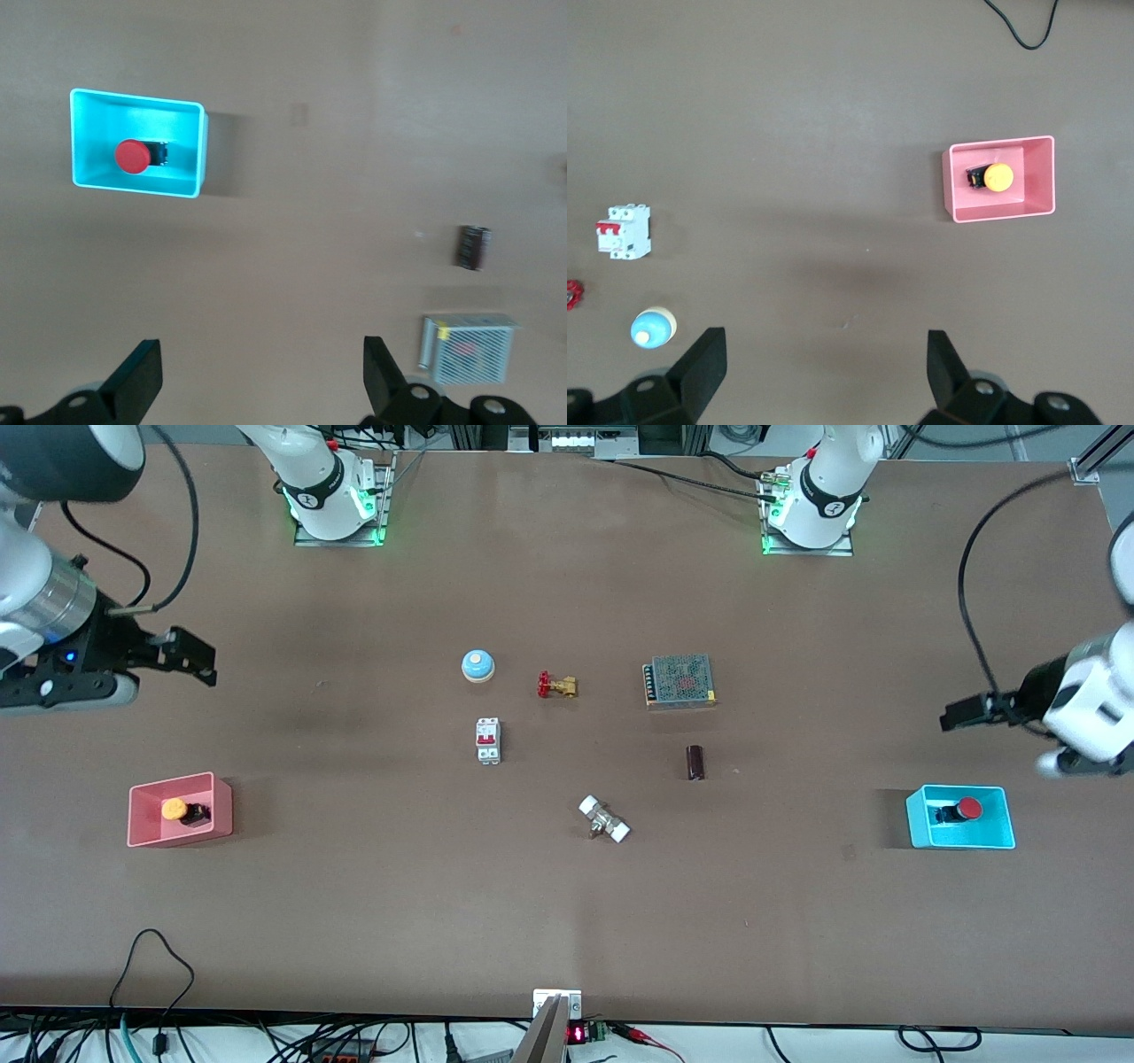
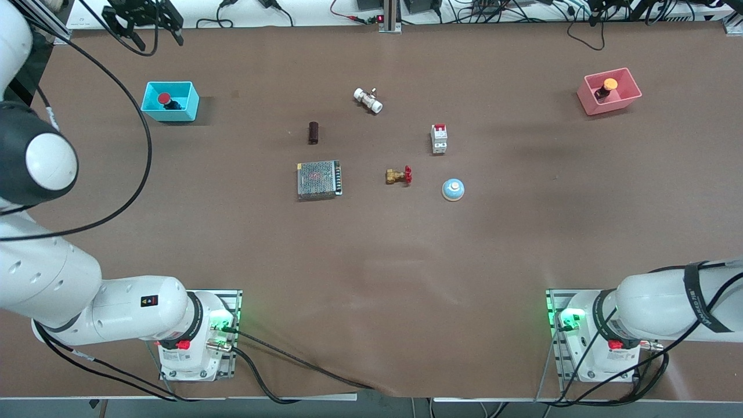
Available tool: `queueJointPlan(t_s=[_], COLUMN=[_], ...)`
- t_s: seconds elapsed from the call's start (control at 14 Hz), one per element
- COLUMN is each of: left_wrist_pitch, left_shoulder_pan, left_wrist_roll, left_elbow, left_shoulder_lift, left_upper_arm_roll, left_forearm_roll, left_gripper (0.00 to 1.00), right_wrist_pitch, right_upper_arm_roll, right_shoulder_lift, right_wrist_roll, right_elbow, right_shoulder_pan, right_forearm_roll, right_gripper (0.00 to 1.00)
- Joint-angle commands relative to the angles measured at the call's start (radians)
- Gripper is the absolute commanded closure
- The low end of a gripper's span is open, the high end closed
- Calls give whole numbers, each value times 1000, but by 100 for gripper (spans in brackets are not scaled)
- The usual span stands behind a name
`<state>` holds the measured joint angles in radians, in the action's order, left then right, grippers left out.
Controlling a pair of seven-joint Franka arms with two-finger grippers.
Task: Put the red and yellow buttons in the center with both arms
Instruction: 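Move the right gripper over the pink box while the left gripper reaches the cyan box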
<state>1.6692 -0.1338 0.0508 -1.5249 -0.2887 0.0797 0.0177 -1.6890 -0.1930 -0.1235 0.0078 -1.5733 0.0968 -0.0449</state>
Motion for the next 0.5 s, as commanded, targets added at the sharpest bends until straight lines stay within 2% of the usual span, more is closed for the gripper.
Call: queueJointPlan(t_s=[0.0, 0.14, 0.29, 0.43], left_wrist_pitch=[-11, 51, 107, 118], left_shoulder_pan=[-12, -79, -101, -121], left_wrist_roll=[-8, -8, -11, -9], left_elbow=[106, 106, 104, 104], left_shoulder_lift=[-142, -205, -248, -294], left_upper_arm_roll=[-12, -14, -15, -14], left_forearm_roll=[-30, -27, -34, -30], left_gripper=[0, 0, 0, 0], right_wrist_pitch=[-9, -12, -40, -160], right_upper_arm_roll=[-3, -2, 0, -3], right_shoulder_lift=[-41, -73, -131, -198], right_wrist_roll=[-9, -101, -247, -279], right_elbow=[1, -1, 4, -1], right_shoulder_pan=[35, 53, 92, 165], right_forearm_roll=[3, -12, -59, -70], right_gripper=[0, 0, 0, 0])
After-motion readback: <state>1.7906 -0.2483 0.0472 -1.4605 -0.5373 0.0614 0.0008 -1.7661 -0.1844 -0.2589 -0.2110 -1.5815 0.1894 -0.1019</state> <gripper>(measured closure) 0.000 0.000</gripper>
